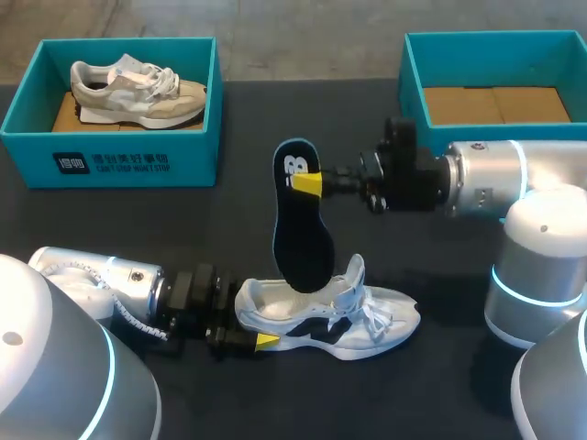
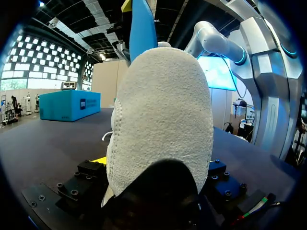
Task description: Take the shoe out of the shoebox, open the shoe tongue, remove and reinsert the insole, then place the shoe into the shoebox
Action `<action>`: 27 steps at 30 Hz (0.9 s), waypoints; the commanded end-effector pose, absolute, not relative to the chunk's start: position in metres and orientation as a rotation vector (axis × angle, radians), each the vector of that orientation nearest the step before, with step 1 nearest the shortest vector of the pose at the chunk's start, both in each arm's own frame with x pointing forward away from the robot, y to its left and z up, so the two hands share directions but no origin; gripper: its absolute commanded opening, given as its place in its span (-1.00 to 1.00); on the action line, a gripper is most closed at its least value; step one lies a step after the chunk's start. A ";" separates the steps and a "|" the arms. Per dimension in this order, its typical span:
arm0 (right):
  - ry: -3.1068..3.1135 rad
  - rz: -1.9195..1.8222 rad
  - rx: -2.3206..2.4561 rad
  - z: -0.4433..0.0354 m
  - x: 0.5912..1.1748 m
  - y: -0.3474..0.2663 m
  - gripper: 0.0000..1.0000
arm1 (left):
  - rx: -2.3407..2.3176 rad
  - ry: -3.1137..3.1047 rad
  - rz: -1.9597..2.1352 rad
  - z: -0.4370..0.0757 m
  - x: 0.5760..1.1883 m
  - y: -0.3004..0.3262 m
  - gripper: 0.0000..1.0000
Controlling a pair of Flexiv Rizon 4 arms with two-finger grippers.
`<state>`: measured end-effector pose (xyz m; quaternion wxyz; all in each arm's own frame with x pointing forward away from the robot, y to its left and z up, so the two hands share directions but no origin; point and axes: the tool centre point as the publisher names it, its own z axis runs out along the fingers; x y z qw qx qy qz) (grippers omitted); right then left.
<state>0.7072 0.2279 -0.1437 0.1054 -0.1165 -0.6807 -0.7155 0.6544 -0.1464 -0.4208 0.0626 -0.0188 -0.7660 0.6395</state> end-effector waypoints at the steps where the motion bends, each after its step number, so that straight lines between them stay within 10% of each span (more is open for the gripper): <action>1: -2.006 -2.123 -0.387 -0.136 0.703 0.224 -1.00 | -0.056 -2.317 1.932 -0.421 0.654 -0.147 -1.00; 27: -2.029 -2.111 -0.530 -0.095 0.714 0.214 -1.00 | -0.056 -2.317 1.932 -0.421 0.654 -0.147 -1.00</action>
